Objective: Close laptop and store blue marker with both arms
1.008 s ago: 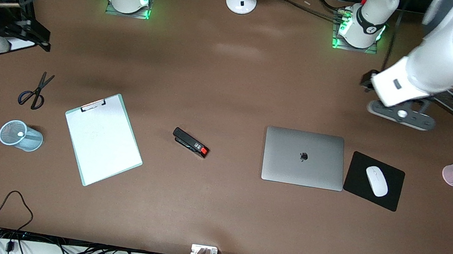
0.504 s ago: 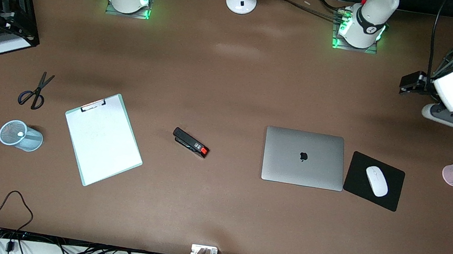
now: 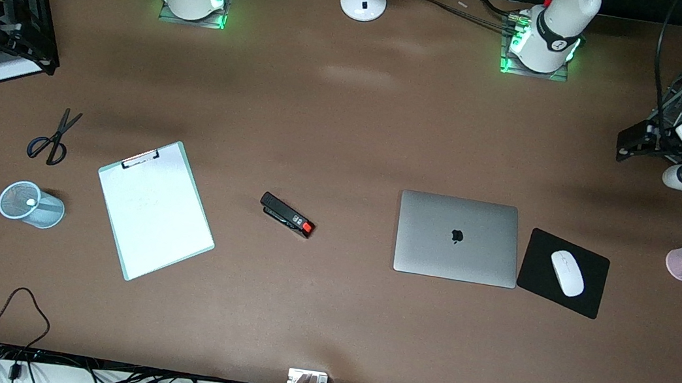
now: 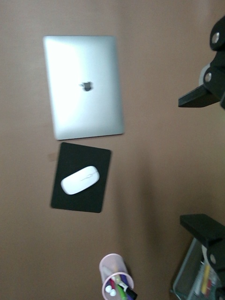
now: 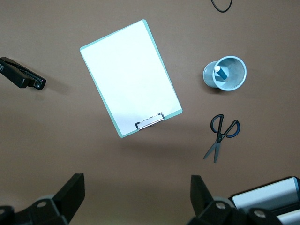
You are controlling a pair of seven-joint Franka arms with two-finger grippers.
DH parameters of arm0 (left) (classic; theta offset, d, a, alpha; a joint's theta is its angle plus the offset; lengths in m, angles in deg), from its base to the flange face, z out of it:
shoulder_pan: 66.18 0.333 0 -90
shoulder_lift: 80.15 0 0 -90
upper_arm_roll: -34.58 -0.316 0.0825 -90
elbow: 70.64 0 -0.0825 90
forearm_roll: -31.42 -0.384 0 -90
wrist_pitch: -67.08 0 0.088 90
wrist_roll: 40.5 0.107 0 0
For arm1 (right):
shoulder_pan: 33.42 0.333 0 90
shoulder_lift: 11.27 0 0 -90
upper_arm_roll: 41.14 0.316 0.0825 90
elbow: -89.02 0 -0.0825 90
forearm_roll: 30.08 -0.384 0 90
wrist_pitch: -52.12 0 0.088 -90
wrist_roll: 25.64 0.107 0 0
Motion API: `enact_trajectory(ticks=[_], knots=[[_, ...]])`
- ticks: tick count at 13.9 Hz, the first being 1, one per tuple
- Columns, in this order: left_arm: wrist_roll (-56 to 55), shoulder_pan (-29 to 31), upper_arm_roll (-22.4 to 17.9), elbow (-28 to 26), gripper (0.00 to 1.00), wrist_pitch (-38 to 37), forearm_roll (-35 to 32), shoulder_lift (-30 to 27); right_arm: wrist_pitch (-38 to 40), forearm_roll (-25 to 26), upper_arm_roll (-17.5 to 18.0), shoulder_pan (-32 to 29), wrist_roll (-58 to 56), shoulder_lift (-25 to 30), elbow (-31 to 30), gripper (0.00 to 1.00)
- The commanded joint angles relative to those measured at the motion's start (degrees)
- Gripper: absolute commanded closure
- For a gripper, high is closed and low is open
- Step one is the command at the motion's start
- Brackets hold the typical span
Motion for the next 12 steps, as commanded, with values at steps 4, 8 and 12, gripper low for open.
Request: enact_trajectory(ticks=[4, 8, 12], knots=[[-1.1, -0.7, -1.6, -9.5, 0.0, 6.5, 1.5, -5.8, 0.8, -0.5, 0.7, -0.2, 1.5, -0.6, 0.8, 0.0], [0.2, -0.5, -1.4, -8.7, 0.0, 5.5, 1.4, -5.4, 0.8, -0.7, 1.0, 0.0, 6.7, 0.1, 0.0, 0.0], [-0.5, -1.1, -0.4, -8.3, 0.0, 5.4, 0.4, -5.3, -0.1, -3.5, 0.9, -0.1, 6.6, 1.8, -2.1, 0.0]])
